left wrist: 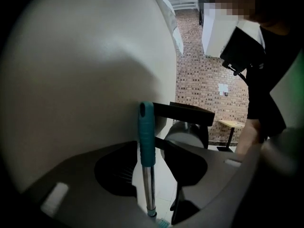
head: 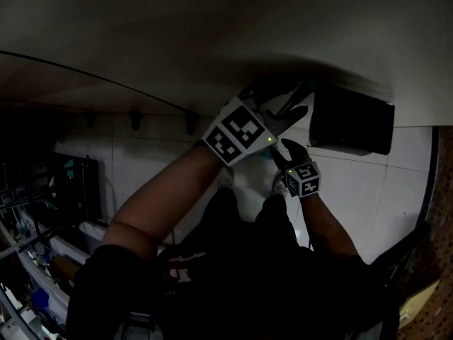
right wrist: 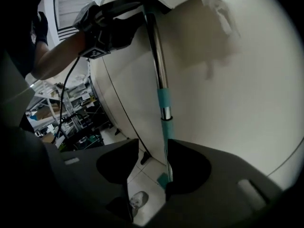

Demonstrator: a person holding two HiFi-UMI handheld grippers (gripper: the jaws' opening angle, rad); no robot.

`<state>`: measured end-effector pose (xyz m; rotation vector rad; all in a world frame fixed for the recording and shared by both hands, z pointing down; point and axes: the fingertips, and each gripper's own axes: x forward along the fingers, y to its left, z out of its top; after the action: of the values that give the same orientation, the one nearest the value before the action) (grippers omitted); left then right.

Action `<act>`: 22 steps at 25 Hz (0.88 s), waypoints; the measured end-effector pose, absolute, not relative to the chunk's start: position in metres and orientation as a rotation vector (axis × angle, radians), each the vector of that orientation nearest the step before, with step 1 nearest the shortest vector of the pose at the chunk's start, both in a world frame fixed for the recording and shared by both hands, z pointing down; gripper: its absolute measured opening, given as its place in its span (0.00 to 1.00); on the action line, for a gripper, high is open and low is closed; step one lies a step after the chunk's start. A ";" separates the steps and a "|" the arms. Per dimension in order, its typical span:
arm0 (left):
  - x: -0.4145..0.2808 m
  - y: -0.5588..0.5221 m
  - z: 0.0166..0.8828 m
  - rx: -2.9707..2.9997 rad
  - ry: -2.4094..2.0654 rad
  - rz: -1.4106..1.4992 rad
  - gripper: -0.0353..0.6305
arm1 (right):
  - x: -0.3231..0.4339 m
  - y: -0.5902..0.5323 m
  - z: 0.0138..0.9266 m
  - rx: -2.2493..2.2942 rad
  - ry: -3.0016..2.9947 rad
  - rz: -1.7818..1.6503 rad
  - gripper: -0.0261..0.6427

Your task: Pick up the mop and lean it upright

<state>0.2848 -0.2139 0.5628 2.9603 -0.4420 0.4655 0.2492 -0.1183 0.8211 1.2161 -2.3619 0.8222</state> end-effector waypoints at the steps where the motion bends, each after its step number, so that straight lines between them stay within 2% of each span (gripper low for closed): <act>1: 0.287 -0.214 0.565 2.963 -0.440 0.467 0.29 | 0.251 -0.124 0.828 1.225 -2.352 0.820 0.35; 5: 0.291 -0.215 0.570 2.970 -0.450 0.470 0.28 | 0.249 -0.144 0.843 1.225 -2.342 0.789 0.38; 11: 0.290 -0.220 0.571 3.014 -0.513 0.429 0.21 | 0.241 -0.172 0.858 1.185 -2.329 0.708 0.39; 13: 0.290 -0.221 0.571 3.015 -0.516 0.407 0.21 | 0.238 -0.179 0.862 1.184 -2.330 0.697 0.37; 15: 0.289 -0.221 0.571 3.014 -0.506 0.400 0.20 | 0.235 -0.183 0.863 1.181 -2.330 0.682 0.28; 17: 0.290 -0.220 0.570 3.011 -0.495 0.402 0.21 | 0.233 -0.184 0.864 1.166 -2.329 0.670 0.24; 22: 0.288 -0.219 0.567 2.997 -0.454 0.393 0.20 | 0.230 -0.181 0.857 1.134 -2.328 0.657 0.23</act>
<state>0.2883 -0.2190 0.5668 2.9972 -0.4540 0.3925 0.2295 -0.1806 0.8570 1.1337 -2.3279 0.6574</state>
